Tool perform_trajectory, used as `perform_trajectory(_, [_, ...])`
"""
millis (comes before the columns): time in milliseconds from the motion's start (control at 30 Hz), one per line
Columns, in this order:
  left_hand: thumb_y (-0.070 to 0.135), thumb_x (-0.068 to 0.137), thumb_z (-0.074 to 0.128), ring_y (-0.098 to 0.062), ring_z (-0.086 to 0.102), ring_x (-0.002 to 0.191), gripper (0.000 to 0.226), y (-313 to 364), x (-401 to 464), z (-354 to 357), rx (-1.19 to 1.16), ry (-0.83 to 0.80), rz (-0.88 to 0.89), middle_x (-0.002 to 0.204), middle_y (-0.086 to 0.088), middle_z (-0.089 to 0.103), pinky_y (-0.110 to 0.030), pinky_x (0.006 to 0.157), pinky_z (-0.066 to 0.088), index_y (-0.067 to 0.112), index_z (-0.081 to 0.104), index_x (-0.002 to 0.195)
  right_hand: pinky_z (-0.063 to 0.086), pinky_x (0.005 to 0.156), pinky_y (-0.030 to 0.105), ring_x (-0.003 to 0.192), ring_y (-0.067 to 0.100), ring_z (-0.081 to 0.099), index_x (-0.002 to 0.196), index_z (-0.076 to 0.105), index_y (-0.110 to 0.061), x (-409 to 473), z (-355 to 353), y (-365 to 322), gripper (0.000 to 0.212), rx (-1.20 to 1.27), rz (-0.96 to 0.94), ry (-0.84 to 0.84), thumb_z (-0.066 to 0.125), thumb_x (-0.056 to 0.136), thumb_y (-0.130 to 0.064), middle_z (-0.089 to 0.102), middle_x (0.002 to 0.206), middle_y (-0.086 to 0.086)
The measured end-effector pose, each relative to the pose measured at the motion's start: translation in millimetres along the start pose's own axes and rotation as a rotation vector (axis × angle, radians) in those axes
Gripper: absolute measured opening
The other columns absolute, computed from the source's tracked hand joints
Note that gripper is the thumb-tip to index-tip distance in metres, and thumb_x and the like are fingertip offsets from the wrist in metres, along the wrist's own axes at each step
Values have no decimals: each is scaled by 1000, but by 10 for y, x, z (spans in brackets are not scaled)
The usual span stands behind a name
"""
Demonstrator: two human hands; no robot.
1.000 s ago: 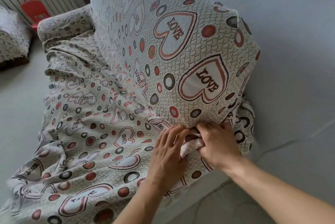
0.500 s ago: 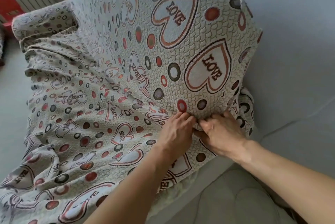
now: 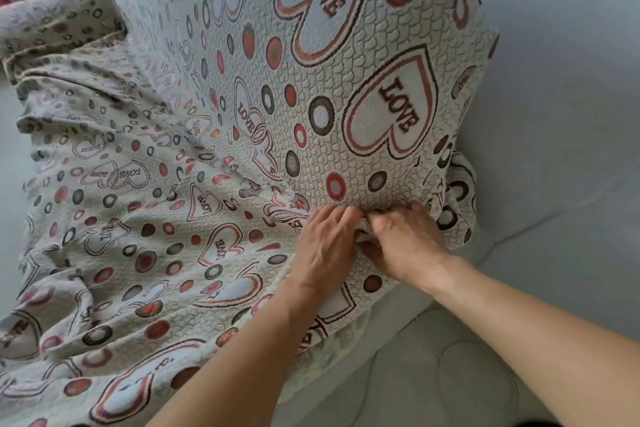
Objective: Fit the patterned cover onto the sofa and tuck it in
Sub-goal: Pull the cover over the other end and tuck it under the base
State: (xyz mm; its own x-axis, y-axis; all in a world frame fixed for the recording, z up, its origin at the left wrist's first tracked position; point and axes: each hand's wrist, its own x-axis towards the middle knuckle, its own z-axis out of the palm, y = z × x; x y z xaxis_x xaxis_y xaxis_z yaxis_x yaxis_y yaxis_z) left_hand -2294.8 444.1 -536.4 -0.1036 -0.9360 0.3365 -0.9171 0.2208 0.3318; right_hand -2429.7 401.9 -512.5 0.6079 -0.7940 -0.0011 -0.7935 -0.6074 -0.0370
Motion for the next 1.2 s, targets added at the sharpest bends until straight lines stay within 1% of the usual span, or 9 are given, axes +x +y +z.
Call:
perform_trajectory(67, [12,75,29,-22,56,69,19,6,40,-25,-44,-20,-11,74,-3,60,-30,66,45,13,48,79,35,95,35,97,19,65,109,57,-24,14,-45,6,27,35,15,-13,53,88,-41,70,98,-3])
perform_trajectory(267, [16,71,29,-26,55,71,21,83,-39,307,-87,-109,-67,72,-5,60,-33,67,46,12,48,77,31,101,34,107,19,61,120,55,-24,-62,191,125,38,-59,48,-161,56,83,-18,69,107,-2])
perform_trajectory(367, [11,68,40,-28,57,73,15,78,-23,332,-58,-169,-82,73,-7,62,-36,69,49,11,52,77,30,104,35,113,22,57,120,55,-21,-35,188,177,40,-59,27,-222,57,81,-15,66,113,1])
perform_trajectory(500, [3,72,55,-27,59,80,14,35,-116,180,-14,-211,-25,80,-6,66,-36,73,50,10,61,82,26,107,36,124,24,44,134,43,-21,-84,225,91,58,-74,-9,-262,65,80,-21,54,130,1])
perform_trajectory(633, [2,81,56,-21,57,84,23,-6,-371,171,-82,-153,-27,88,-2,70,-32,73,46,12,68,97,31,104,36,122,25,45,127,47,-21,-56,208,73,47,-42,-14,-248,55,82,-12,55,128,3])
perform_trajectory(800, [0,75,56,-21,61,85,33,4,-669,151,-80,-132,-105,90,1,70,-28,71,42,16,68,101,33,100,34,117,24,50,125,49,-21,-86,206,105,48,-8,-70,-215,53,80,-6,59,123,1])
perform_trajectory(933, [11,84,65,-19,58,87,21,-41,-863,-34,77,-78,-275,94,6,66,-33,64,51,23,66,102,29,103,33,123,23,44,133,47,-20,-191,260,160,54,30,-67,-193,51,81,-6,54,131,0])
perform_trajectory(1067, [24,95,53,-18,60,73,15,-83,-862,-223,-40,-41,-493,90,3,61,-33,56,53,26,67,101,30,102,33,119,26,46,126,56,-13,-358,373,159,48,112,-43,-52,50,80,0,56,128,4])
perform_trajectory(1200, [22,98,50,-17,59,64,18,-36,-736,-255,-131,20,-665,79,-2,67,-27,54,40,21,65,107,41,98,43,103,33,55,120,61,-5,-387,496,91,45,163,-3,40,53,76,1,63,112,13])
